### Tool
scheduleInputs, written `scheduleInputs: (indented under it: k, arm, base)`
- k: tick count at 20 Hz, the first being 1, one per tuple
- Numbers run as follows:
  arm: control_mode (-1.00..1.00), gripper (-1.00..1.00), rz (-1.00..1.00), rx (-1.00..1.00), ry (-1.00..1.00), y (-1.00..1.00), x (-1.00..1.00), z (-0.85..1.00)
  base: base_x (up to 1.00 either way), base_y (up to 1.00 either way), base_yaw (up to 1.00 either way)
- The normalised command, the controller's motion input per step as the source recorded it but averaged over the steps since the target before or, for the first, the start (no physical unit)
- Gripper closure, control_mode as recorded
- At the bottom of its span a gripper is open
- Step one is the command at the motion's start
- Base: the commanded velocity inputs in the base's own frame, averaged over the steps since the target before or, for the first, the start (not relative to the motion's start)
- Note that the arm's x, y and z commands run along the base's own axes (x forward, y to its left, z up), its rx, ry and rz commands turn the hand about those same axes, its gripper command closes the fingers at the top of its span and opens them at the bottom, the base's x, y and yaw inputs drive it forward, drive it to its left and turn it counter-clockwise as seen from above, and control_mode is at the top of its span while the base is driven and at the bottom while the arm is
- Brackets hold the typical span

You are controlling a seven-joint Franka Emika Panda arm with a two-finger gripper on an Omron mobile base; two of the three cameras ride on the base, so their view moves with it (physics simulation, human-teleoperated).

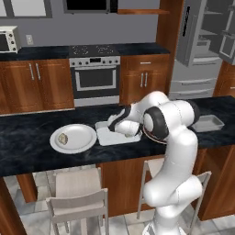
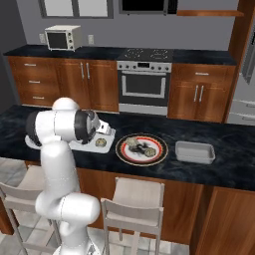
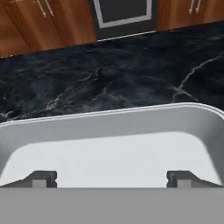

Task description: Place two dumplings into each of the tupperware containers and then place the containers in the fridge.

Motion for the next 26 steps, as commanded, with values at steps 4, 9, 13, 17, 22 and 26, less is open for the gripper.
scheduleInputs:
  k: [4, 9, 13, 17, 22, 26]
  arm:
    - [-1.0, -1.0, 0.2, 0.01, -0.55, 0.24, -0.44, 0.92]
    - [-1.0, -1.0, 0.2, -0.14, -0.14, 0.01, -0.95, 0.85]
    - [-1.0, -1.0, 0.22, -0.26, 0.15, 0.38, -1.0, 0.59]
    - [-1.0, -1.0, 0.11, -0.31, 0.41, 0.73, -0.52, 0.99]
    - [-1.0, -1.0, 0.03, -0.44, 0.39, 1.0, 0.03, 1.0]
    - [-1.0, -1.0, 0.05, -0.41, 0.36, 0.86, 0.18, 1.0]
  base:
    - [0.0, 0.0, 0.0]
    - [0.0, 0.0, 0.0]
    - [0.0, 0.0, 0.0]
    - [0.0, 0.0, 0.0]
    - [0.0, 0.0, 0.0]
    - [0.0, 0.0, 0.0]
